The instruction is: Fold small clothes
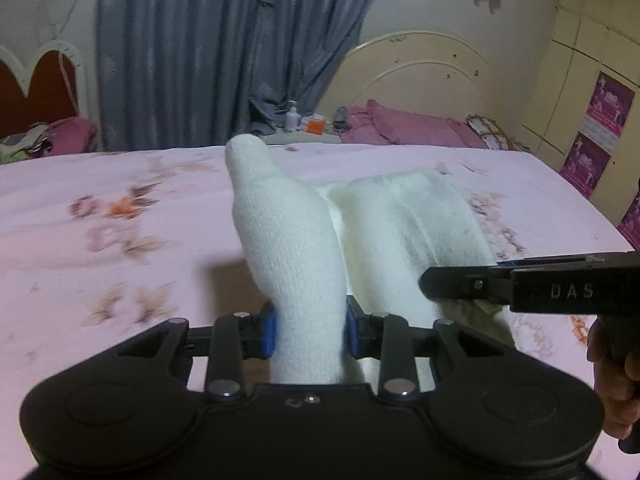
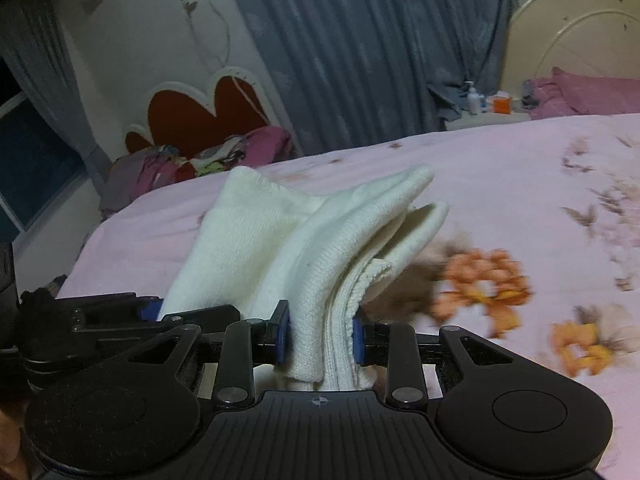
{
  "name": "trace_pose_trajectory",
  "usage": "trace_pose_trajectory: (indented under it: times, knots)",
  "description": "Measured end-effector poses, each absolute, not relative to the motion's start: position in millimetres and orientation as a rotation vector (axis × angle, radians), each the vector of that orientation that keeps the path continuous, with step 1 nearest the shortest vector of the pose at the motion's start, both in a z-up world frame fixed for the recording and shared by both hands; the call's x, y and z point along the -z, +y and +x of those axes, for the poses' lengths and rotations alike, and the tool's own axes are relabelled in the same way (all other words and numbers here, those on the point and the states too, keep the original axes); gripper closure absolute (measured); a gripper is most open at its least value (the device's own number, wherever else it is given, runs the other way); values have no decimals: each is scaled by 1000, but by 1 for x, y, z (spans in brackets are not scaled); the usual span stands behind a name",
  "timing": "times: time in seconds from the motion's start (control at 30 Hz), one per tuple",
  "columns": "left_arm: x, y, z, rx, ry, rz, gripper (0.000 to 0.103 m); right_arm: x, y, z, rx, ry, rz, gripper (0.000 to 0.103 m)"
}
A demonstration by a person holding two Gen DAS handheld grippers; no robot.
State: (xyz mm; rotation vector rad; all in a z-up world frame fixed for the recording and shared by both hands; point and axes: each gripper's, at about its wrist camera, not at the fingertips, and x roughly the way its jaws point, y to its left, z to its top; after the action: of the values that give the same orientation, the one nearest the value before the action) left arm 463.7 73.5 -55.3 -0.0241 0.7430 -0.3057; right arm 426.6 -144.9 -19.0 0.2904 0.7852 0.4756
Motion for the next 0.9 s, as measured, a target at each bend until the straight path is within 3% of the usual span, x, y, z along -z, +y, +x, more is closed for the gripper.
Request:
trace_pose_trajectory:
  times: [0.4, 0.8, 0.83, 0.9]
  knots:
    - [60, 177, 447, 241, 782, -38, 72, 37, -29, 432, -557, 817, 290, 73]
    - [95, 196, 462, 280, 850, -111, 71, 68, -18, 436, -526, 870, 280, 73]
    - [102, 199, 463, 280, 867, -107, 67, 72, -21, 436, -518, 882, 277, 73]
    - [119, 201, 467, 246, 893, -57, 42, 88, -25, 441, -492, 919, 257, 73]
